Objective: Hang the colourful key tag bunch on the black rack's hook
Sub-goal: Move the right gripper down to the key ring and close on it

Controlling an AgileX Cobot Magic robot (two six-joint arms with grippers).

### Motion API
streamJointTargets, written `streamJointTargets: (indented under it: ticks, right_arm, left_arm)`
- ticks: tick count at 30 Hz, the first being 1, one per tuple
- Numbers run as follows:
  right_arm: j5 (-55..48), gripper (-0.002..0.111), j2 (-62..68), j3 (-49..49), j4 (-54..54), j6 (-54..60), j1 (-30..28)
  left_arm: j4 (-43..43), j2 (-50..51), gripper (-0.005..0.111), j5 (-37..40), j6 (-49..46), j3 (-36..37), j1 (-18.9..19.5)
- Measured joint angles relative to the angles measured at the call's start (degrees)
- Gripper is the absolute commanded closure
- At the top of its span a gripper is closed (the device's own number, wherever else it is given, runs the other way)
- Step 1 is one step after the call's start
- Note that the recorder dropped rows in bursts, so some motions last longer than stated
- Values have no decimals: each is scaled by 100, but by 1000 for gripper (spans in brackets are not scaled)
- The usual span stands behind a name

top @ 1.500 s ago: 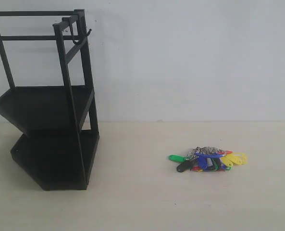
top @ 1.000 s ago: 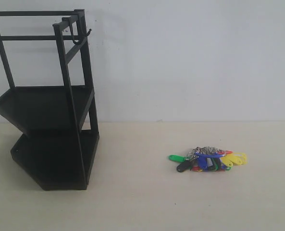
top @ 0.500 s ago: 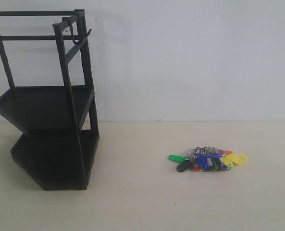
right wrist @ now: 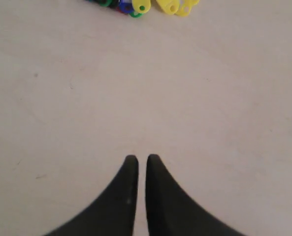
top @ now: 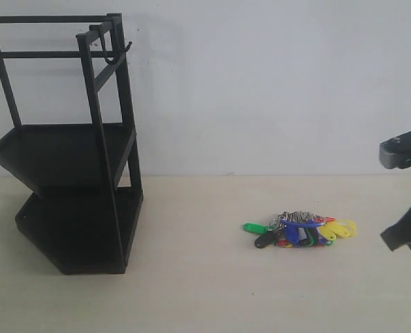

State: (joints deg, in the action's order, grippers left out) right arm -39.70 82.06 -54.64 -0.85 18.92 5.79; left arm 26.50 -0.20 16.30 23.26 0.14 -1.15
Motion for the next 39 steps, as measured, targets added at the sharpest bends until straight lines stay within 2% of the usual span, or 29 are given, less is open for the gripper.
streamJointTargets:
  ticks: [2, 4, 10, 18, 24, 39]
  right_arm:
    - [26, 65, 540, -333, -84, 30, 0]
    - [77, 56, 1013, -673, -277, 150, 0]
    - [222, 56, 2065, -1508, -590, 972, 232]
    - [443, 56, 3042, -2549, -679, 1380, 785]
    - [855, 56, 3514, -2731, -677, 1660, 1086]
    - [1712, 56, 3926, -2742, -649, 1522, 895]
  left_arm:
    - [0, 0, 102, 0, 0, 0, 0]
    - [0, 0, 102, 0, 0, 0, 0]
    - [0, 0, 102, 0, 0, 0, 0]
    - [0, 0, 102, 0, 0, 0, 0]
    - [0, 0, 102, 0, 0, 0, 0]
    - [0, 0, 102, 0, 0, 0, 0]
